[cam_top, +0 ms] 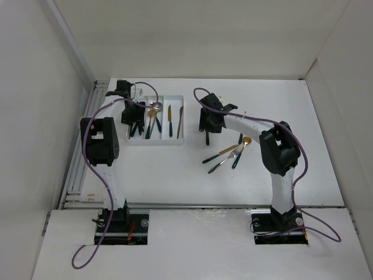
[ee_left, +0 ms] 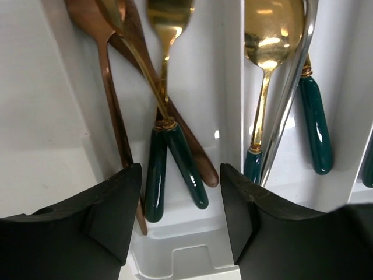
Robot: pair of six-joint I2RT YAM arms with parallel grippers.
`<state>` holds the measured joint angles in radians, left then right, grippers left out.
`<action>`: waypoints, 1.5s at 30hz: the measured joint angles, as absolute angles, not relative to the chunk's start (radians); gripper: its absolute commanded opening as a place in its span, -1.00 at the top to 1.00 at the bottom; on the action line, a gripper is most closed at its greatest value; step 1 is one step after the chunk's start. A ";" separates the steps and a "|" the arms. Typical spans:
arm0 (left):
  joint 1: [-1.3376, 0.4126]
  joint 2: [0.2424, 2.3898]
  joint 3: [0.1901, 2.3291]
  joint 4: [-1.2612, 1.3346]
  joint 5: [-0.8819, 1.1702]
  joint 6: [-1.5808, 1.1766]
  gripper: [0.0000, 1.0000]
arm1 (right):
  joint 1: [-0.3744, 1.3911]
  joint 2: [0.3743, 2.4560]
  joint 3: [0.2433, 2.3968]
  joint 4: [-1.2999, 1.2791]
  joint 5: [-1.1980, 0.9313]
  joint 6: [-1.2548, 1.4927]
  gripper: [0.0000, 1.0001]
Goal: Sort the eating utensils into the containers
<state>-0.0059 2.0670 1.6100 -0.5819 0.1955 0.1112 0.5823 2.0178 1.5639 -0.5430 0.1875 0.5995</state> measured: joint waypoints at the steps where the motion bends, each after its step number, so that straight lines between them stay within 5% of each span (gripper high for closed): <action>1: -0.004 2.067 1.617 -0.591 0.192 0.111 -0.07 | 0.585 2.030 1.565 -0.547 0.189 0.597 -0.14; 11: -0.004 2.015 1.728 -0.653 0.171 0.096 -0.10 | 0.597 2.090 1.583 -0.569 0.218 0.572 -0.04; 17: -0.004 1.949 1.737 -0.667 0.169 0.091 -0.16 | 0.597 2.159 1.658 -0.598 0.242 0.546 0.48; 21: -0.005 1.915 1.737 -0.682 0.164 0.098 -0.16 | 0.597 2.187 1.705 -0.604 0.244 0.530 0.99; 31: -0.058 1.803 1.724 -0.701 0.216 0.185 -0.35 | 0.558 2.164 1.686 -0.580 0.205 0.517 1.00; 45: -0.217 1.758 1.765 -0.838 0.756 0.325 -0.60 | 0.536 1.633 1.547 -0.259 0.140 0.692 1.00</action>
<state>-0.2173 1.7580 1.7649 -0.8383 0.7555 0.3248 0.5358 1.6325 1.5467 -0.2592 0.1402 0.6922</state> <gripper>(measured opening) 0.771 0.142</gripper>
